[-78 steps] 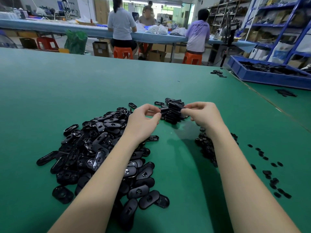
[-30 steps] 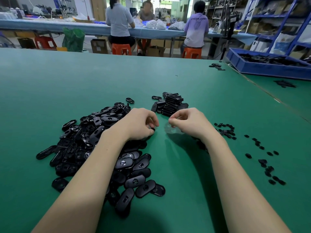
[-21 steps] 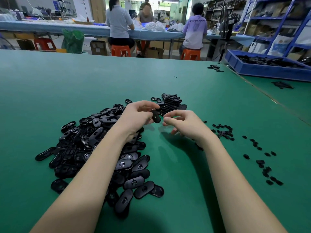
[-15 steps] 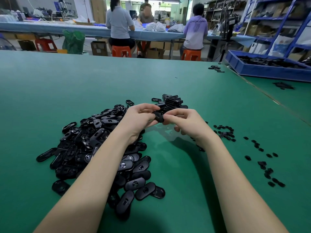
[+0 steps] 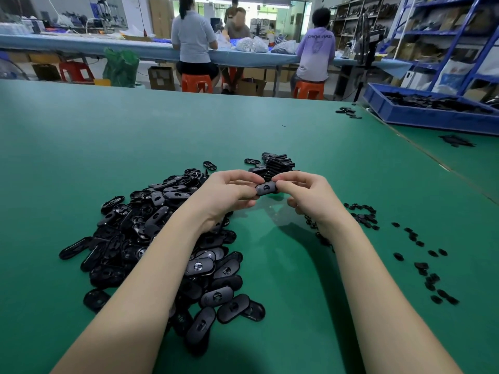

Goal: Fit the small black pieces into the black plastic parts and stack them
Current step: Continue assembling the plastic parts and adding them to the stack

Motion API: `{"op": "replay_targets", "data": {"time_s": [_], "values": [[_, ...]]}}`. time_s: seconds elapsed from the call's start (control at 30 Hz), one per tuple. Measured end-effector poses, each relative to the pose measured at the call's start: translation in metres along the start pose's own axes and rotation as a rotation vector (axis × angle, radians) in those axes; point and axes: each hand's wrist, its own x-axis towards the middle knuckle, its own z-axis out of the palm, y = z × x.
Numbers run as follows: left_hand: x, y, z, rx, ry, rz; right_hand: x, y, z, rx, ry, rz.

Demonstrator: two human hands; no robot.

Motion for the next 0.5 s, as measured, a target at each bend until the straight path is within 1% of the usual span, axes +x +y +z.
{"op": "replay_targets", "data": {"time_s": [0.07,0.17,0.2,0.3,0.37,0.43,0.5], "values": [[0.0,-0.002,0.002,-0.004,-0.008,-0.012,0.001,0.0,-0.001,0.004,0.006,0.009],[0.001,-0.005,0.003,-0.005,0.019,0.035,0.002,0.002,-0.001,-0.008,0.001,0.017],[0.001,-0.005,0.003,0.041,0.032,0.068,0.002,0.003,-0.002,-0.013,0.005,0.02],[0.001,-0.005,0.004,0.278,0.064,0.18,0.003,0.003,-0.004,-0.029,0.014,0.03],[0.001,-0.005,0.007,0.365,0.082,0.221,0.004,0.001,-0.009,-0.061,-0.006,0.035],[0.002,-0.006,0.009,0.457,0.119,0.261,0.004,-0.001,-0.018,-0.159,-0.005,0.032],[0.002,-0.006,0.009,0.529,0.132,0.292,0.006,-0.001,-0.03,-0.362,0.047,0.04]]}}
